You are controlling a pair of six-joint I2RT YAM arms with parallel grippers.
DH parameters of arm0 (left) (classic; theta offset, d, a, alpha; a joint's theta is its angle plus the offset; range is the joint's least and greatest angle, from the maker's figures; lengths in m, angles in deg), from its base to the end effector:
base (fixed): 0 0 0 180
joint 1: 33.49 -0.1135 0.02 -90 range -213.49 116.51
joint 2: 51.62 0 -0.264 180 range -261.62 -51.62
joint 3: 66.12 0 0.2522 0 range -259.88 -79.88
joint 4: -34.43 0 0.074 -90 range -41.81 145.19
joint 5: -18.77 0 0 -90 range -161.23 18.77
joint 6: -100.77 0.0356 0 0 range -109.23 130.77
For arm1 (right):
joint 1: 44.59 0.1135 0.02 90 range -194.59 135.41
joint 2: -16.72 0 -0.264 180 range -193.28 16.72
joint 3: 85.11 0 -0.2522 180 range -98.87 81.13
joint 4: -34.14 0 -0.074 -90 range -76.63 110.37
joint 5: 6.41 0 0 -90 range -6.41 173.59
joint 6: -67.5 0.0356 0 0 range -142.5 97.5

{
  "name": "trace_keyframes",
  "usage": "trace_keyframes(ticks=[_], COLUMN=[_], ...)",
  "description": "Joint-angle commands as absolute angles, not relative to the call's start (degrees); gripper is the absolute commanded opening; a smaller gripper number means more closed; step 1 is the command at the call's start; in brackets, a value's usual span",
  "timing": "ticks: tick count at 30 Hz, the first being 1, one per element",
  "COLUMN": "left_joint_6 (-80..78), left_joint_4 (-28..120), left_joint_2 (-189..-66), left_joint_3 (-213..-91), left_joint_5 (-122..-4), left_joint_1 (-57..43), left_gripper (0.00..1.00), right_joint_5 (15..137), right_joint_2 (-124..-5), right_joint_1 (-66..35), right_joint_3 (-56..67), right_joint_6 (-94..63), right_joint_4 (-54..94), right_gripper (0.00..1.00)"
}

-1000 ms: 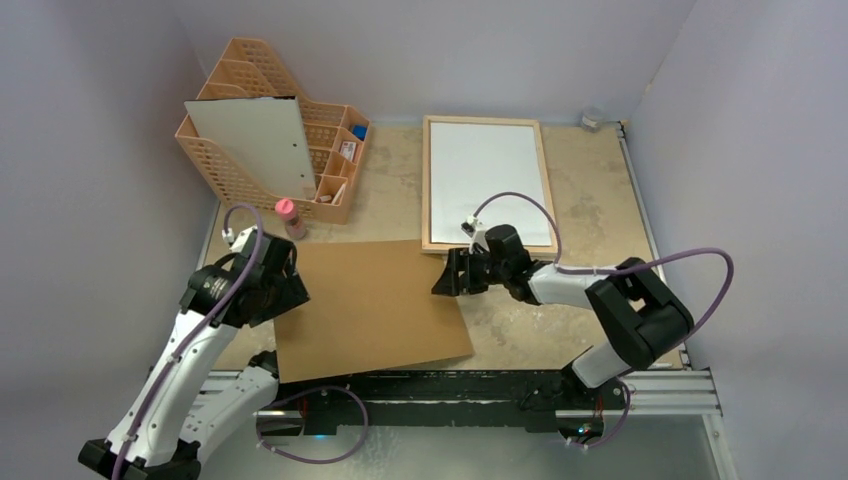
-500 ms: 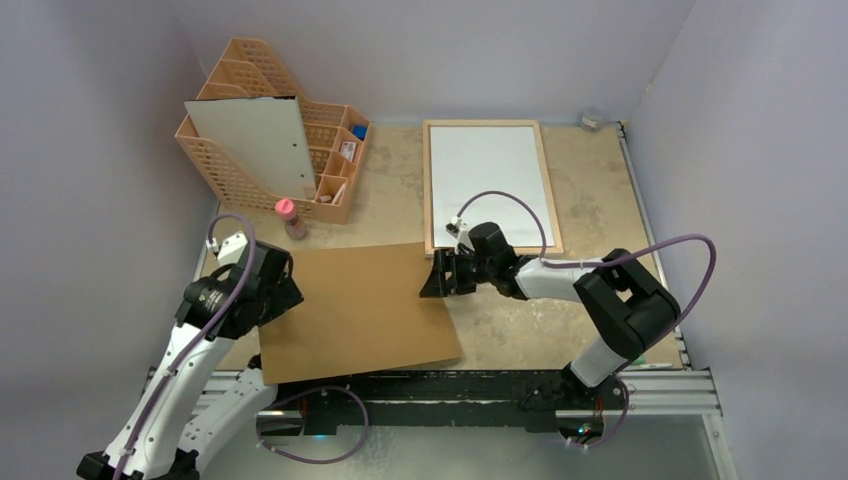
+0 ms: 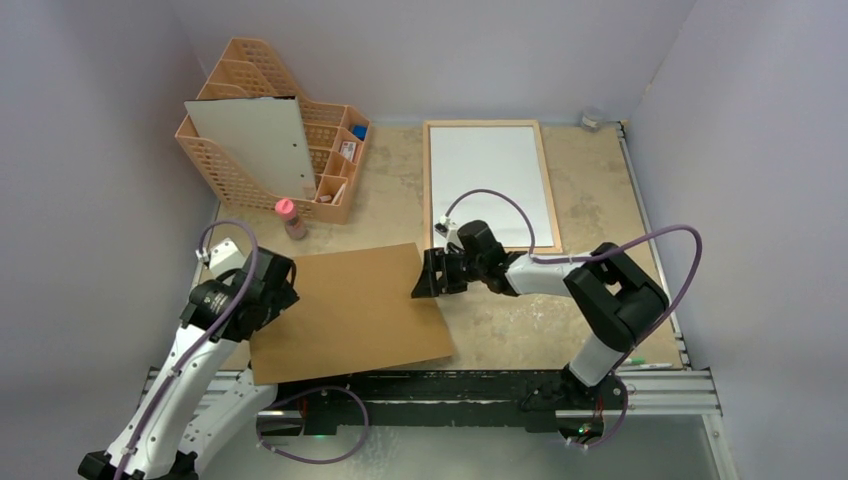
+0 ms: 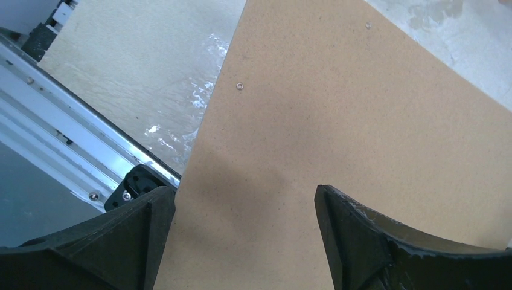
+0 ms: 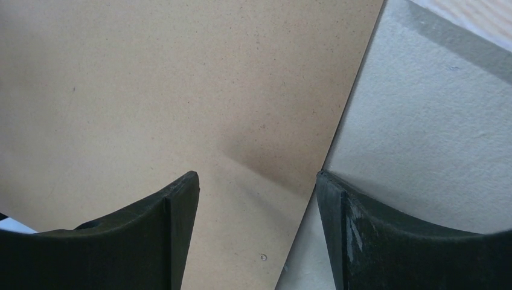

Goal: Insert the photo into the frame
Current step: Move the photo frame item to the center of the board.

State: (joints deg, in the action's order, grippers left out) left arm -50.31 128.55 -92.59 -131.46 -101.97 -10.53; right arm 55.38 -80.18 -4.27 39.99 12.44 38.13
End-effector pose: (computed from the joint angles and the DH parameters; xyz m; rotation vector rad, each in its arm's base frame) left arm 0.0868 -0.0170 0.2925 -0.9394 2.3405 0.2133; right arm 0.2347 0.2213 0.1419 -0.4120 2.4163 1.2085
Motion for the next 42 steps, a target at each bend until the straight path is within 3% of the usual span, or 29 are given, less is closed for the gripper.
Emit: trace_keyframes(ticks=[1,14,20,34,42], left_joint_6=[-60.12,-59.35,-55.07,-52.05,-51.64], left_joint_4=[129.55,130.37,130.34,130.32,129.54], left_joint_2=[-92.39,-92.08,-95.45,-97.12,-97.7], left_joint_3=[-131.49,-133.99,-140.8,-140.3,-139.78], left_joint_5=[-96.26,-99.55,-106.58,-110.43,-109.27], left_joint_1=[-9.67,-9.67,-9.67,-9.67,-9.67], left_gripper=[0.89,0.89,0.89,0.89,0.89], right_joint_5=[51.04,52.98,60.19,69.55,56.86], right_joint_2=[-87.7,-87.9,-79.83,-70.28,-71.2], right_joint_1=[1.62,1.91,1.91,1.73,-0.96], right_joint_3=[43.99,45.31,43.57,43.9,49.6], right_joint_6=[13.28,13.38,15.54,21.5,21.73], right_joint_4=[26.23,26.23,21.8,16.16,27.4], right_gripper=[0.74,0.73,0.81,0.93,0.94])
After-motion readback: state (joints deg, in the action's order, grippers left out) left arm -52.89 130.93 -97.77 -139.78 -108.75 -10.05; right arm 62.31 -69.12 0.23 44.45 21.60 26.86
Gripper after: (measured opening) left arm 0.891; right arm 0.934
